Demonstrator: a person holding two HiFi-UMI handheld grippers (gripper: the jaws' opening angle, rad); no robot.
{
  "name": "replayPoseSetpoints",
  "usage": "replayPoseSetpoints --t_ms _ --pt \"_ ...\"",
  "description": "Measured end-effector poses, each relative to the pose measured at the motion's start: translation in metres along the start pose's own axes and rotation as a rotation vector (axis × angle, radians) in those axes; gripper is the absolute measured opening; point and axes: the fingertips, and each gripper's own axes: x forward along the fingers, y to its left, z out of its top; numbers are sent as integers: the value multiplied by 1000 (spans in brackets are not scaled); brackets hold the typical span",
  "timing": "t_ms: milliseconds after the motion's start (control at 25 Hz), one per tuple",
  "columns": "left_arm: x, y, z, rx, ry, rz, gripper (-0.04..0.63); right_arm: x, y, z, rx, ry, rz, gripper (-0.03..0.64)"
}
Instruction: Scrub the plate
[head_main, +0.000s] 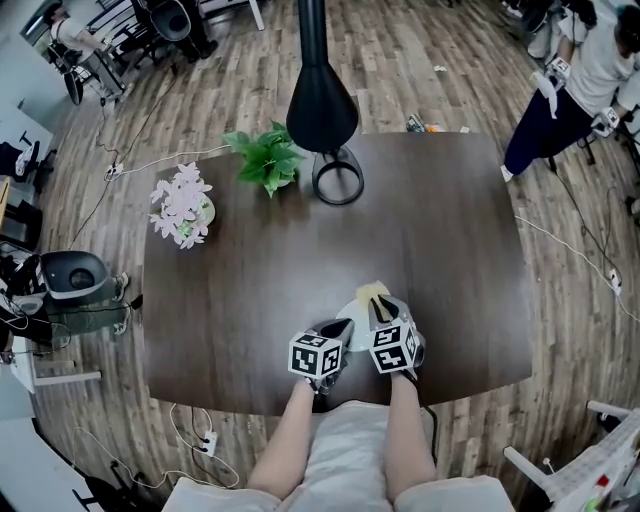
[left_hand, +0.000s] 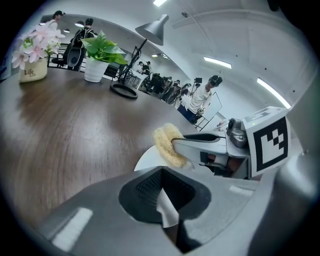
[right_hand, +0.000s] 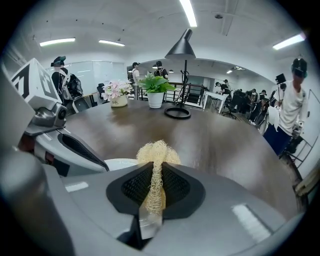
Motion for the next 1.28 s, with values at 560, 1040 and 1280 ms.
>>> replayPoseSetpoints --t_ms 560,1040,1280 --pt "1 5 1 -25 -23 26 0 -17 -34 -8 67 -14 -103 71" --pt "-1 9 4 -33 -51 57 0 -38 -38 -29 93 14 -152 69" --pt "-1 8 4 -22 -51 67 0 -48 -36 -41 124 38 -152 69"
